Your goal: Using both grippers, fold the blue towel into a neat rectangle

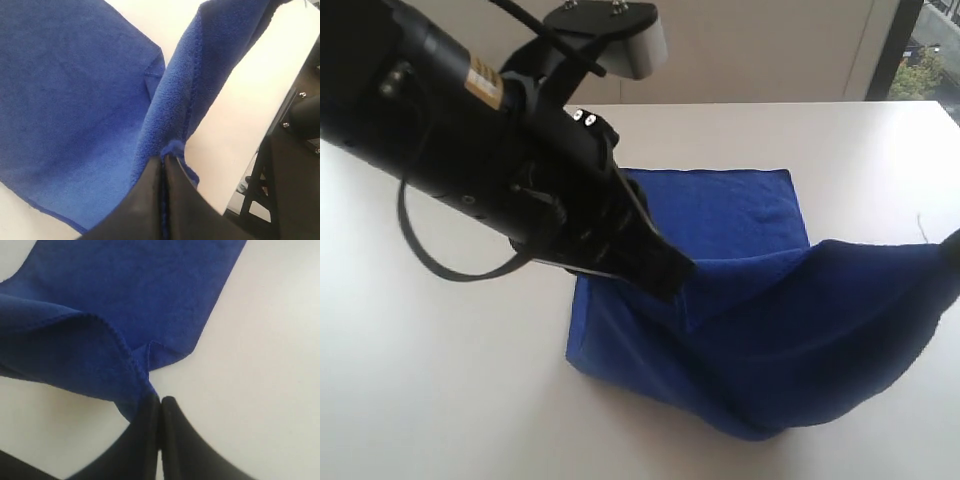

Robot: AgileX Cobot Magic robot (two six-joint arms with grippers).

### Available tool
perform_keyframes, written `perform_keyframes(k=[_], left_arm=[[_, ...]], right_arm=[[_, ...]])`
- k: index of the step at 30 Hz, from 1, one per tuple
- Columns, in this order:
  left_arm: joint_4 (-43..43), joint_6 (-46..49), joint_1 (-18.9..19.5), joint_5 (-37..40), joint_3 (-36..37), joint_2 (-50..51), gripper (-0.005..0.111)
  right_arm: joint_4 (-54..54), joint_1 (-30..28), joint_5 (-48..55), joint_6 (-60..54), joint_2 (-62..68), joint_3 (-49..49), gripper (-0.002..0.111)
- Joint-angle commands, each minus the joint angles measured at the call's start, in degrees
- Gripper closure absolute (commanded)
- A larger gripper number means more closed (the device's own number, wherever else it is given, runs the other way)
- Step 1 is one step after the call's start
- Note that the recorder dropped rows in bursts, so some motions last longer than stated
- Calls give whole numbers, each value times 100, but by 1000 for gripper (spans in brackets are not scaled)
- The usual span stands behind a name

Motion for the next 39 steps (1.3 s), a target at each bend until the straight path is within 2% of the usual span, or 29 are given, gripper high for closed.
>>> perform_keyframes(k=[1,12,24,34,39], left_arm=[[-8,-22,-36,77,75,-187,107],[-192,-72,-36,-827,805,-187,107],[-394,-18,-36,-940,805,-187,107],[-487,-7,-36,-798,814,-187,107],[-512,-75,-36,-879,1103,-187,107]], right_arm=[[-30,10,101,74,-439,-18,108],[-254,10,144,89,-586,-499,108],[-356,10,144,174,-656,-905,108],[-356,10,144,174,-912,-32,108],[-356,10,144,174,-901,477,108]])
